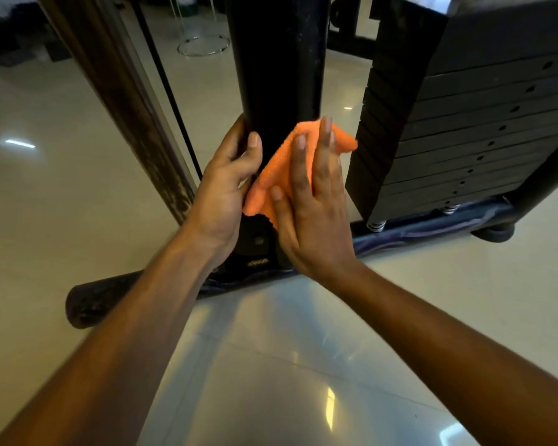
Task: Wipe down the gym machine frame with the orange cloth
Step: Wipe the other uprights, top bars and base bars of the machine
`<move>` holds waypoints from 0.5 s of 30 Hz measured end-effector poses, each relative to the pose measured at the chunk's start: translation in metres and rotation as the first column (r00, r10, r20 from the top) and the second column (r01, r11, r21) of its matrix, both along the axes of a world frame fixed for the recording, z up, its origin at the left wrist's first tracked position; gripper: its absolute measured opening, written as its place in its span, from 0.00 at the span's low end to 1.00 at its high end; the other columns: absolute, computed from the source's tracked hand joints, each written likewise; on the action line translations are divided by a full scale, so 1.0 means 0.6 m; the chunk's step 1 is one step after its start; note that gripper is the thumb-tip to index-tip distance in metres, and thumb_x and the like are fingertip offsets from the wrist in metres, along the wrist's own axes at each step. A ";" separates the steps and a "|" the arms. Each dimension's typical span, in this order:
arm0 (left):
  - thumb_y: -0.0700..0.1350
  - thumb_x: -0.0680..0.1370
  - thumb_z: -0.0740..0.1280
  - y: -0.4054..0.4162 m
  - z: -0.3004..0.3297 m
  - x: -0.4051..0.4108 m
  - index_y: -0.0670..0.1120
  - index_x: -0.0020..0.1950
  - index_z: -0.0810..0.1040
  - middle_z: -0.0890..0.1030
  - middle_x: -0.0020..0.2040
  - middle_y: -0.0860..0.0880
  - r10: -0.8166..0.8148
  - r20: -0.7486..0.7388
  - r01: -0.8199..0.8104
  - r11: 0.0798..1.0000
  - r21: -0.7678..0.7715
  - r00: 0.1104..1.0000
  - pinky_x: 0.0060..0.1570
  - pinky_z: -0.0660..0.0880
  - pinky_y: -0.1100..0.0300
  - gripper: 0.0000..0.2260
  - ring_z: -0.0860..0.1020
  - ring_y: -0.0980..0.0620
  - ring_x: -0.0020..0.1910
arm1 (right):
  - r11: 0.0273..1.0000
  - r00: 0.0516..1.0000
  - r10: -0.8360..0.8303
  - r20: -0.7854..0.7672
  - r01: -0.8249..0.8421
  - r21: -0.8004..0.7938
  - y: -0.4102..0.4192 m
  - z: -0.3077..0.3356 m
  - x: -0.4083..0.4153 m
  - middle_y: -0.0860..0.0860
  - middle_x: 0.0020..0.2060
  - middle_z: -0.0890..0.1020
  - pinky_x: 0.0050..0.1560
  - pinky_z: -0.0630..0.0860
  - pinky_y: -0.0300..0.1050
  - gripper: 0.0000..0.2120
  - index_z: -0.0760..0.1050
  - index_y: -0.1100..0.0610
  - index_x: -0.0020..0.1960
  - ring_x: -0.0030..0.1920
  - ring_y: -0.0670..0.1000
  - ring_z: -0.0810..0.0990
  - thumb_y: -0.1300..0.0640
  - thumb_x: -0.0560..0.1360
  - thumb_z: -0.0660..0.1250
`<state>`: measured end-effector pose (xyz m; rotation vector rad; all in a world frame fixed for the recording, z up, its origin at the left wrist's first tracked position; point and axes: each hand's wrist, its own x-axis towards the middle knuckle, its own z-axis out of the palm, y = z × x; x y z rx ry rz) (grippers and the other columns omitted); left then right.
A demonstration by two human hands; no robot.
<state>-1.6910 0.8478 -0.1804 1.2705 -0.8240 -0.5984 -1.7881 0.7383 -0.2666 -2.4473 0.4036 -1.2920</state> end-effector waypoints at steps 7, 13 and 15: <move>0.47 0.90 0.56 -0.005 -0.013 -0.001 0.54 0.83 0.67 0.77 0.76 0.60 0.047 0.040 -0.047 0.999 0.008 0.998 0.79 0.65 0.53 0.20 0.72 0.62 0.77 | 0.999 0.971 0.017 -0.238 -0.028 -0.045 -0.005 -0.097 -0.052 0.58 0.87 0.38 0.81 0.56 0.75 0.38 0.38 0.49 0.88 0.88 0.64 0.43 0.47 0.90 0.61; 0.47 0.91 0.56 -0.009 -0.033 0.007 0.51 0.85 0.64 0.74 0.79 0.55 0.025 0.086 -0.022 0.999 -0.026 0.996 0.81 0.66 0.46 0.21 0.71 0.56 0.79 | 0.998 0.998 0.026 -0.051 -0.028 -0.048 -0.002 -0.046 -0.008 0.52 0.86 0.32 0.81 0.59 0.74 0.41 0.37 0.49 0.88 0.88 0.64 0.41 0.50 0.89 0.63; 0.45 0.90 0.57 -0.012 -0.043 0.010 0.49 0.86 0.63 0.74 0.79 0.53 0.053 0.113 -0.049 0.998 -0.033 0.992 0.80 0.67 0.50 0.22 0.71 0.56 0.79 | 0.995 0.989 0.038 -0.143 -0.051 -0.086 -0.009 -0.103 -0.024 0.51 0.86 0.30 0.81 0.59 0.76 0.46 0.31 0.45 0.87 0.87 0.66 0.42 0.50 0.88 0.66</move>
